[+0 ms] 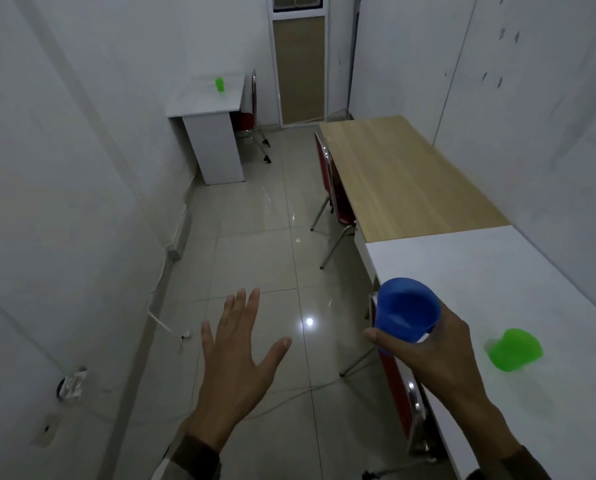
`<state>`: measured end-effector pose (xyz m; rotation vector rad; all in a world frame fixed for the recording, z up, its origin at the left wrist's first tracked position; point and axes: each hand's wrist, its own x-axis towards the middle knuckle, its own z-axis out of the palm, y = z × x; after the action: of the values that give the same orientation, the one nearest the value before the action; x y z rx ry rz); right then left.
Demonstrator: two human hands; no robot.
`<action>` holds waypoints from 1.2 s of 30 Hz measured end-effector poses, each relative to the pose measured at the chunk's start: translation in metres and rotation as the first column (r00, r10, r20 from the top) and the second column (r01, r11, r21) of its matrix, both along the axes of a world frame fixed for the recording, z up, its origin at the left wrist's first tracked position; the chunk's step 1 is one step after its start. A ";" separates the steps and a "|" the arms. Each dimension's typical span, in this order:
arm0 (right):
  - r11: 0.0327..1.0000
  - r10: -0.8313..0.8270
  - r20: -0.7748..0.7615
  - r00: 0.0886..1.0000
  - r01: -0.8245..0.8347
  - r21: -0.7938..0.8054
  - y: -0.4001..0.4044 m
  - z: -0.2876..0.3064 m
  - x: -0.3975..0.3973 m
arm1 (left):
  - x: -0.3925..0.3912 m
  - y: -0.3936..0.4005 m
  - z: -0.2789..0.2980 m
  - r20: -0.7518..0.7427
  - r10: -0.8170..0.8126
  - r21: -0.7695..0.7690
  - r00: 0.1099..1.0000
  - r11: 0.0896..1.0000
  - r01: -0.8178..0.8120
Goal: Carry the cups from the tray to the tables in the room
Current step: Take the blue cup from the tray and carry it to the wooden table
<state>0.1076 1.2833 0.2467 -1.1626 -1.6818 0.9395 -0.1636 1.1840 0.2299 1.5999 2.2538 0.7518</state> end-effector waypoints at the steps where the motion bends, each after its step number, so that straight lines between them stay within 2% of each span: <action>1: 1.000 -0.014 -0.001 1.000 0.014 -0.003 0.014 -0.001 -0.002 | -0.002 0.015 0.000 0.011 -0.004 0.002 1.000 1.000 0.004; 9: 0.994 -0.103 -0.001 0.995 0.103 -0.040 0.134 -0.010 -0.033 | -0.035 0.141 -0.021 0.046 -0.072 0.002 0.996 0.997 0.072; 15: 0.981 -0.181 0.004 0.984 0.180 -0.075 0.231 -0.016 -0.074 | -0.093 0.264 -0.040 0.074 -0.127 -0.009 0.989 0.992 0.128; 21: 0.953 -0.281 0.000 0.960 0.279 -0.119 0.320 -0.014 -0.125 | -0.146 0.378 -0.033 0.090 -0.193 -0.018 0.977 0.981 0.195; 28: 0.942 -0.330 -0.066 0.941 0.325 -0.086 0.420 -0.022 -0.176 | -0.185 0.491 -0.027 0.070 -0.276 -0.025 0.959 0.960 0.279; 36: 0.930 -0.365 -0.041 0.930 0.362 -0.069 0.547 -0.042 -0.188 | -0.198 0.617 -0.035 0.115 -0.291 -0.004 0.950 0.956 0.293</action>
<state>-0.0807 1.8300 0.2048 -1.4176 -1.3393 0.7822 -0.3620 1.8006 0.1949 1.7800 1.8830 0.7154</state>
